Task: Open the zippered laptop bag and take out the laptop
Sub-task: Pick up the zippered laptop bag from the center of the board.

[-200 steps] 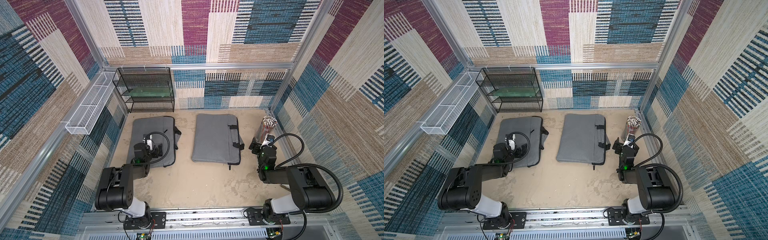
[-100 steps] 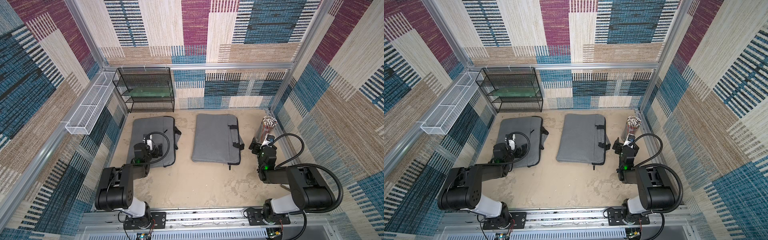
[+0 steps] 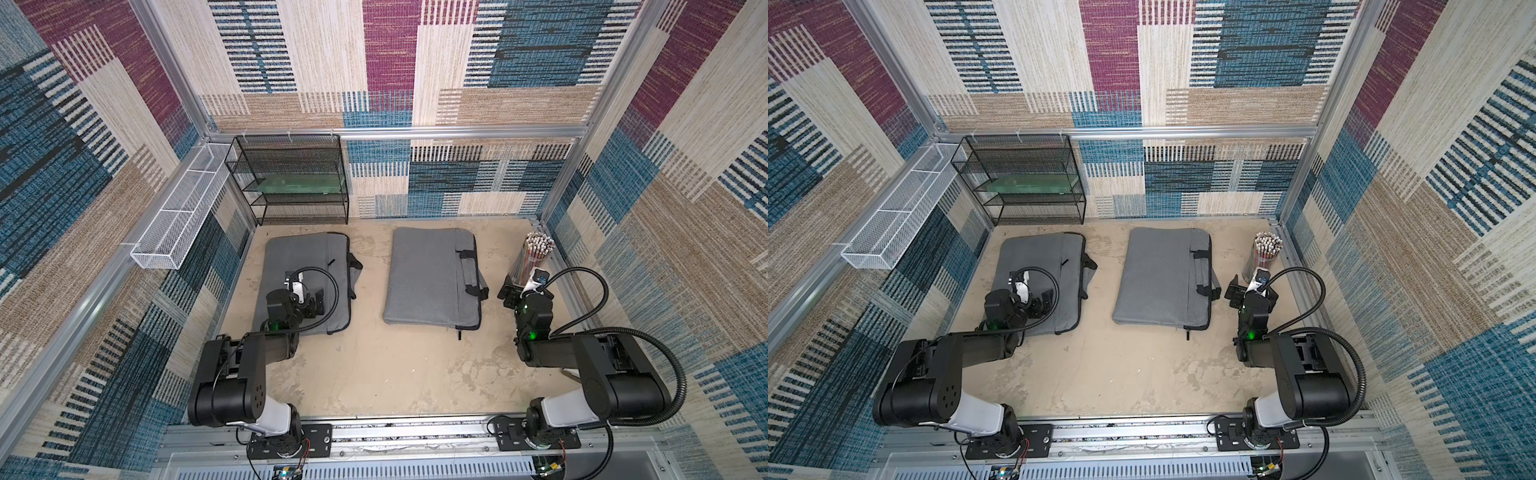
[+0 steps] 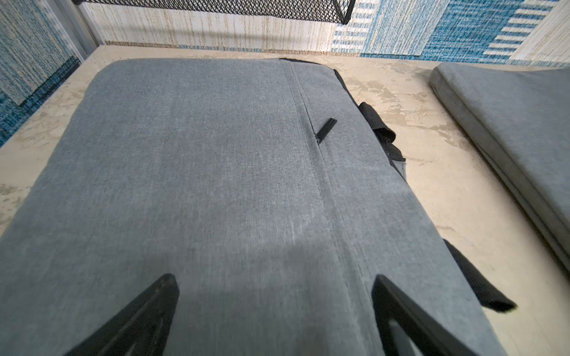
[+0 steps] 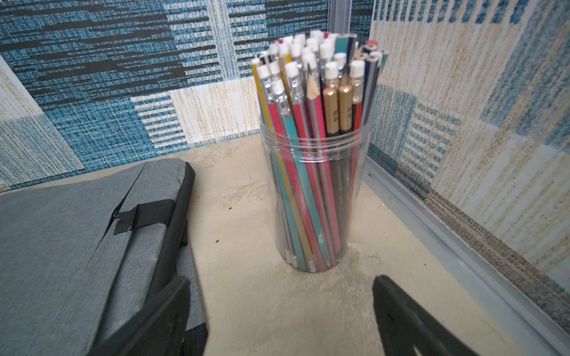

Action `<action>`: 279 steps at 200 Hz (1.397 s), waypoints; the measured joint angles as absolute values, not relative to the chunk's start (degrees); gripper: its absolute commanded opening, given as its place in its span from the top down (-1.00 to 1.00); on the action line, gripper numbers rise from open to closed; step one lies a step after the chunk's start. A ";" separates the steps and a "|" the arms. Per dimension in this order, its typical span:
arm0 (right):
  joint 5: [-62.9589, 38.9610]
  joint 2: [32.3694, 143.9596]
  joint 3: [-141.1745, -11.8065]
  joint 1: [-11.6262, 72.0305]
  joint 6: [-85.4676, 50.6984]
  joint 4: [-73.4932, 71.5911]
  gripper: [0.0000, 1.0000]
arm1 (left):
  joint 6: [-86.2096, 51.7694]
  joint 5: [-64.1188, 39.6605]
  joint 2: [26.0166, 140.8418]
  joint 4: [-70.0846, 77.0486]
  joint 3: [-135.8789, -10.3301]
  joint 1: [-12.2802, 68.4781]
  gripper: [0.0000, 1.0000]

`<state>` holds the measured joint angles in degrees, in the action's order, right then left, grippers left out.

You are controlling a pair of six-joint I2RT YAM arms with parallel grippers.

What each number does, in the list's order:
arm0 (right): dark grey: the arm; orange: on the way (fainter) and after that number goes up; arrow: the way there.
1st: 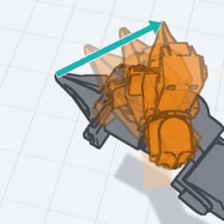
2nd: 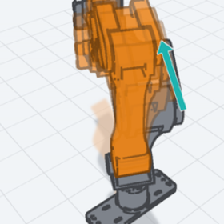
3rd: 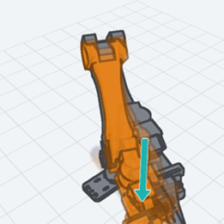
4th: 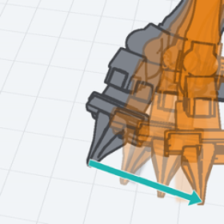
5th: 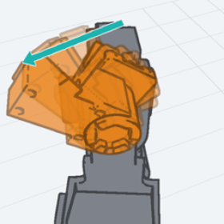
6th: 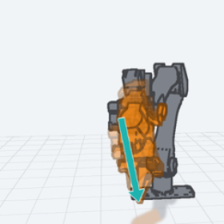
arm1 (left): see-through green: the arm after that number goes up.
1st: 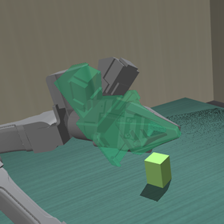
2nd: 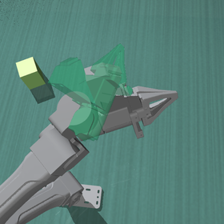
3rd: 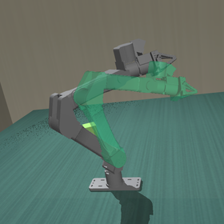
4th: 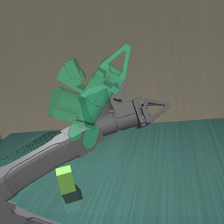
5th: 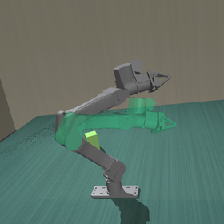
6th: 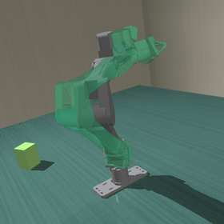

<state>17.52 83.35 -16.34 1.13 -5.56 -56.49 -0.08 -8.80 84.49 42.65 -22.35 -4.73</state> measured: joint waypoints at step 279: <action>25.54 74.35 -48.16 17.15 -24.91 7.35 -0.90 | -12.84 15.00 96.03 -23.20 -62.43 26.61 -0.53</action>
